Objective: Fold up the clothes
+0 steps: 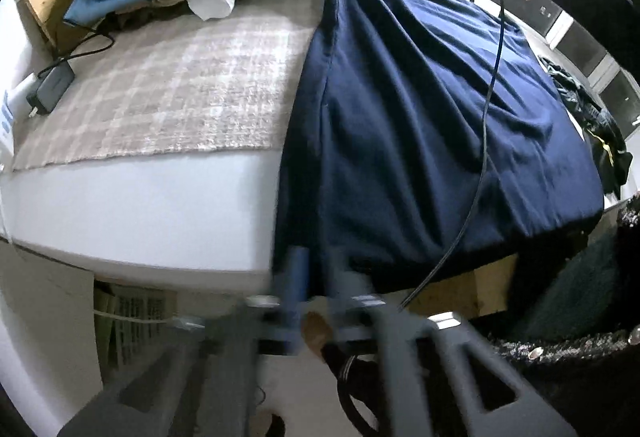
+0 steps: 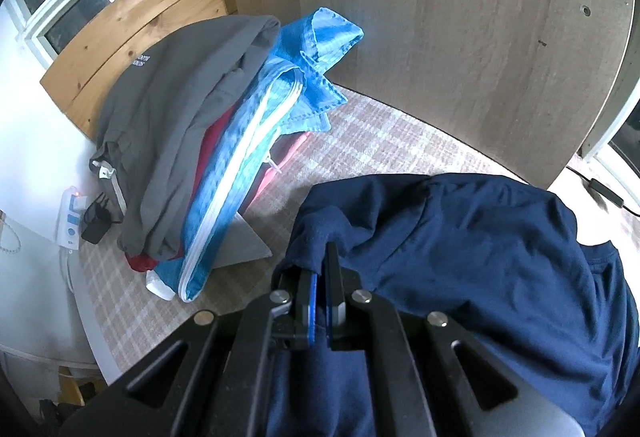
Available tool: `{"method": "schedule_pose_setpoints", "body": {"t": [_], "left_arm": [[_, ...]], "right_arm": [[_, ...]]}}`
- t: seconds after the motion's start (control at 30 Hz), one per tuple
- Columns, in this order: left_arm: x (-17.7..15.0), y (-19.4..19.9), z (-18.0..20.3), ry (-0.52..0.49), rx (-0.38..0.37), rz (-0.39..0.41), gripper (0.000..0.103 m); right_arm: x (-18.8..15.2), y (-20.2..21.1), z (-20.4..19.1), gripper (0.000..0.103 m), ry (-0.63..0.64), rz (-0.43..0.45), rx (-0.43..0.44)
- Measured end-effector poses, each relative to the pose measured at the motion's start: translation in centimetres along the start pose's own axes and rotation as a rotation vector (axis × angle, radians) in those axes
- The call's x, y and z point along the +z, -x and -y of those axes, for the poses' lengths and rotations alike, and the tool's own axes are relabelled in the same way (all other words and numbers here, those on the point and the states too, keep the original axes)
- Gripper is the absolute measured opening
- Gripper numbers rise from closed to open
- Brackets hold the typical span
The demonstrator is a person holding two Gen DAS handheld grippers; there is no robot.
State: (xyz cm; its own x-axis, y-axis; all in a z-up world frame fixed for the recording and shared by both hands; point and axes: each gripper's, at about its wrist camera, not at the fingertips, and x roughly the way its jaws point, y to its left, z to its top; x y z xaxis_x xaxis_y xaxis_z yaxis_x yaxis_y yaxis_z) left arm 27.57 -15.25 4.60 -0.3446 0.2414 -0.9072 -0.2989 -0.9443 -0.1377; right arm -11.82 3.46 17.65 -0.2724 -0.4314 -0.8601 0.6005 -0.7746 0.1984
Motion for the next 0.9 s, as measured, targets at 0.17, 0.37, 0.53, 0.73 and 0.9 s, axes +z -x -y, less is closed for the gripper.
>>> {"method": "schedule_pose_setpoints", "body": {"t": [0.17,0.37,0.53,0.73,0.9], "left_arm": [[0.3,3.4,-0.7,0.08,-0.177,0.048,0.003],[0.0,10.2,-4.6,0.291,-0.407,0.171,0.003],[-1.1,7.8,-9.1,0.351,-0.415,0.141,0.003],[-3.1,0.7,-13.8,0.413,-0.433,0.032,0.003],[-3.8,-0.6,-14.6,0.392,-0.456,-0.01,0.003]], "right_arm": [[-0.5,0.9,0.5,0.003,-0.002,-0.004,-0.016],[-1.5,6.3,2.0,0.003,-0.066,0.062,-0.003],[0.6,5.7,0.6,0.002,-0.146,0.162,0.05],[1.9,-4.5,-4.8,0.002,-0.048,0.064,-0.057],[1.2,-9.3,-5.6,0.002,-0.058,0.016,-0.092]]}}
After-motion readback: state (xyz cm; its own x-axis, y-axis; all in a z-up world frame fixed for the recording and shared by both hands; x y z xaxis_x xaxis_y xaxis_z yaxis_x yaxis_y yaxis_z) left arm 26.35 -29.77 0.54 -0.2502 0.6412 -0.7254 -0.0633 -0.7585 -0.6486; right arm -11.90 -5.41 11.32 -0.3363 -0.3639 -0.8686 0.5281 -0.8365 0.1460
